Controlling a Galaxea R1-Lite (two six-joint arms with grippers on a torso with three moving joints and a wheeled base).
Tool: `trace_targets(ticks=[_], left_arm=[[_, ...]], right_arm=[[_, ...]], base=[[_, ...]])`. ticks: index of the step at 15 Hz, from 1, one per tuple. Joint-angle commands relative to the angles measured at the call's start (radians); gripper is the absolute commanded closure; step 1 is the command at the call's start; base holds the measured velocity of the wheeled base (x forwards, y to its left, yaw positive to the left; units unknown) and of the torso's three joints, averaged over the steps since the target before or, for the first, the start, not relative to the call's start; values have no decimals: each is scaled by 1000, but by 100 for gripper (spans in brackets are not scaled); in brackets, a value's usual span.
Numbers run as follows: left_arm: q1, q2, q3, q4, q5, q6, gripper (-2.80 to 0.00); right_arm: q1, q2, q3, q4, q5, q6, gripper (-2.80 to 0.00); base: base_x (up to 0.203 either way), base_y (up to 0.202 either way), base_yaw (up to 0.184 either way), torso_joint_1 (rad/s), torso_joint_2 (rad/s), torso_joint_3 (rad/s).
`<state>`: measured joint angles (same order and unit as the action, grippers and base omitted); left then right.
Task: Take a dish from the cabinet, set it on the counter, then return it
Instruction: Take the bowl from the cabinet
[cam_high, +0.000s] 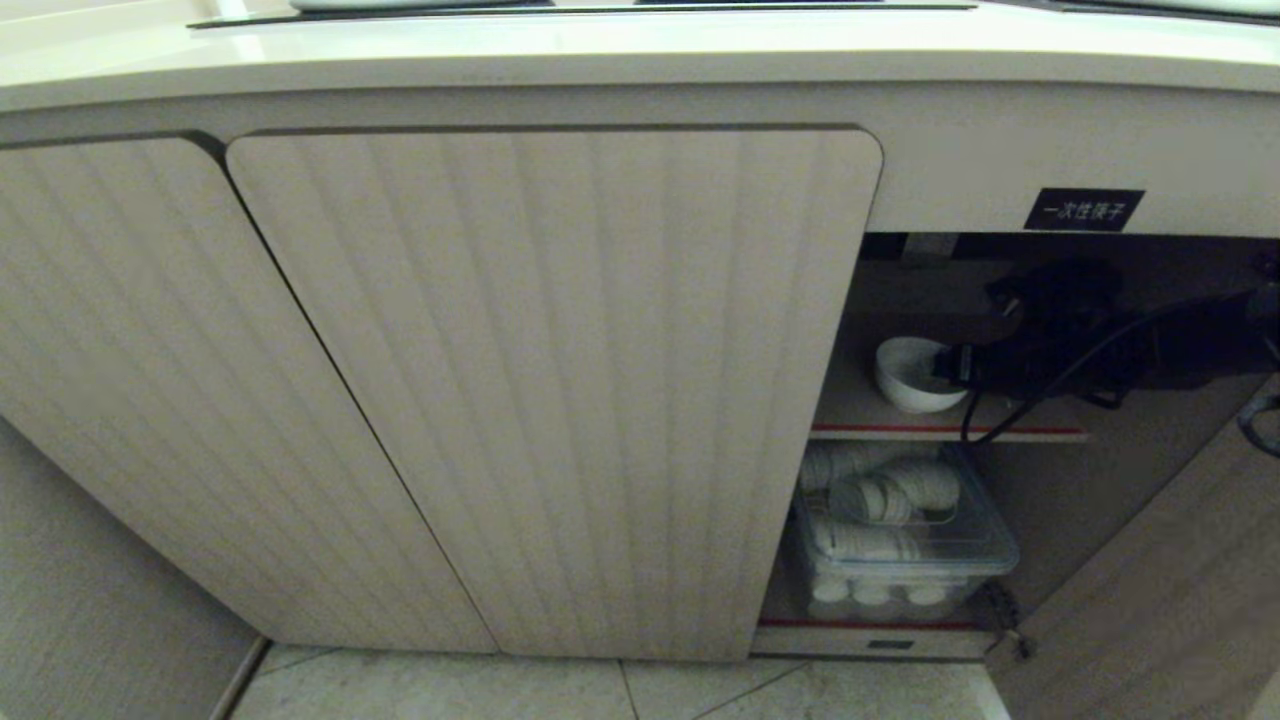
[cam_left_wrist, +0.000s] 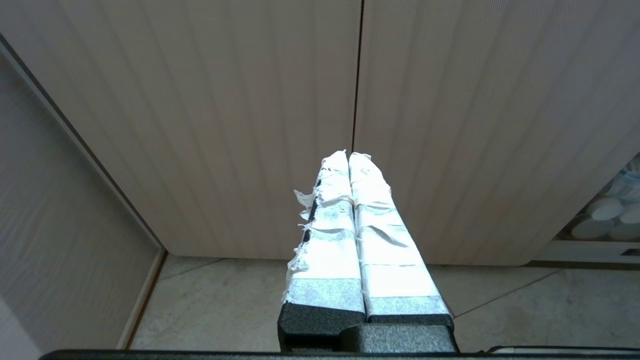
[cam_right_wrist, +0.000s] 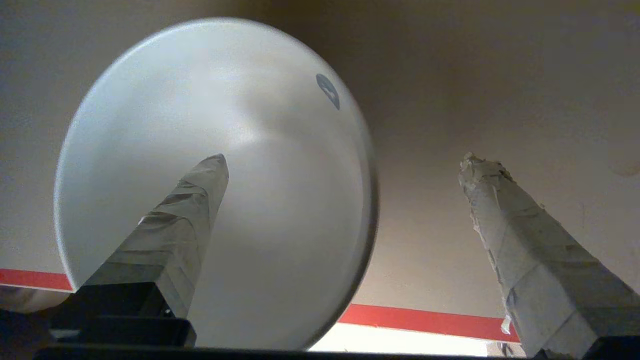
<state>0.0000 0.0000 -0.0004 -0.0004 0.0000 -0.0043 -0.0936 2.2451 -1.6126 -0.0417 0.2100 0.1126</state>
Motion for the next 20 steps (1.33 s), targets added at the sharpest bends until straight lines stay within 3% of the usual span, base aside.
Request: trace_targets(ticks=[1,20], left_arm=[[0,0,-1,0,0,0,0],[0,0,0,0,0,0,0]], right_arm=[[0,5,-3,-1,2,1,-280],[-3,25,-53,86,3,-42,-280]], base=[[0,0,0,0,0,0],[0,0,0,0,0,0]])
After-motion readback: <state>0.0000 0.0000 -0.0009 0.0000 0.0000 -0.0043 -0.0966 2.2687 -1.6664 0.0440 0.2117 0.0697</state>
